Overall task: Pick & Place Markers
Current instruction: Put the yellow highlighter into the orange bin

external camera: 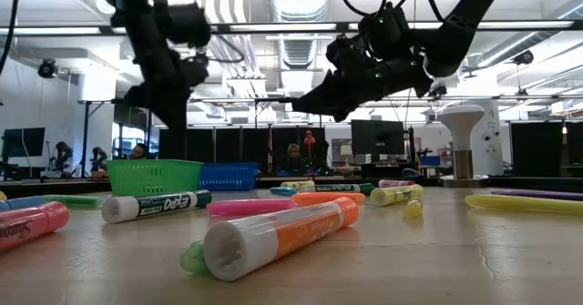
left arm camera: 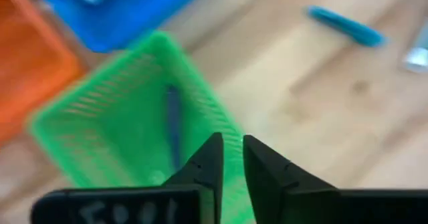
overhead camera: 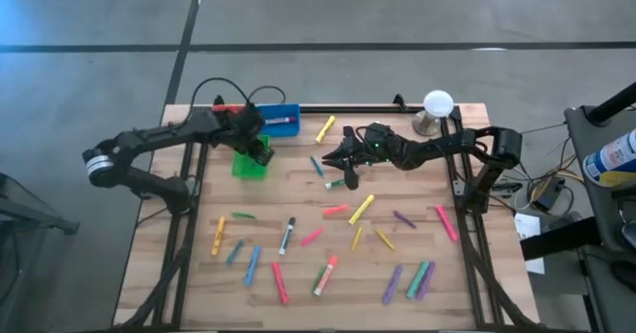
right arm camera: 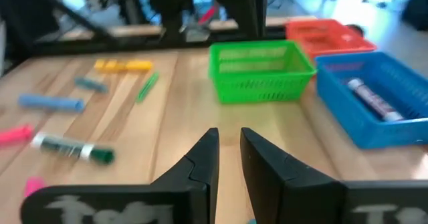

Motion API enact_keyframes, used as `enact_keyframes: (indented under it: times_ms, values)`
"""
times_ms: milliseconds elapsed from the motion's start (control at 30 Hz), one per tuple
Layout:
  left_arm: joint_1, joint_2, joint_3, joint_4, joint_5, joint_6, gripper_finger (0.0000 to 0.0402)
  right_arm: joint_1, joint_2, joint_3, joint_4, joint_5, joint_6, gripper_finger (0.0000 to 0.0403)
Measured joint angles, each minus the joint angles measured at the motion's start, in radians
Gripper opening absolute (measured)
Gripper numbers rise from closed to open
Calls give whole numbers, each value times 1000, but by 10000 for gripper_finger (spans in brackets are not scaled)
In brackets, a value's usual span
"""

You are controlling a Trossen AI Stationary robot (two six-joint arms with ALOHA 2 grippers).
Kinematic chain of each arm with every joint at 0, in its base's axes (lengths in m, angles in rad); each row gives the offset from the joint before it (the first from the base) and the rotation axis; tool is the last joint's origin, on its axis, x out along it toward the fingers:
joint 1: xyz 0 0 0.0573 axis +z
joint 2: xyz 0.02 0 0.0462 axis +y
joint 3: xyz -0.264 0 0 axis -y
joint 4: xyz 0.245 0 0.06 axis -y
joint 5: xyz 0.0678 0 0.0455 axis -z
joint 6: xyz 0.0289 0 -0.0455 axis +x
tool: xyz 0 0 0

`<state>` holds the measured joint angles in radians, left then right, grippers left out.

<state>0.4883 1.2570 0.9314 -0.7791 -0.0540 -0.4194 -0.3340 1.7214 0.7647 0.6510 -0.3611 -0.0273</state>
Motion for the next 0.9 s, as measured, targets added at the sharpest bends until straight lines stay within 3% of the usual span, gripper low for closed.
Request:
enact_keyframes:
  times_ms: [167,367,533,700,800,900]
  values:
    - [-196,-1,-1,-7,-23,-149,9,-1,-19,-1,-103,-32,-80,43]
    - [-401,34,-2,-7,-116,-340,2,-7,-64,-30,-105,-29,-111,25]
    - [-496,52,-2,-7,-131,-471,2,-18,-97,-76,-89,-25,-130,13]
    - [-573,70,-2,-19,-128,-491,9,-35,-105,-102,-86,-21,-128,12]
    - [-622,87,-2,-70,-86,-514,22,-39,-103,-107,-84,-17,-125,12]
    - [-667,104,-2,-164,-46,-637,39,-39,-103,-113,-85,-10,-117,13]
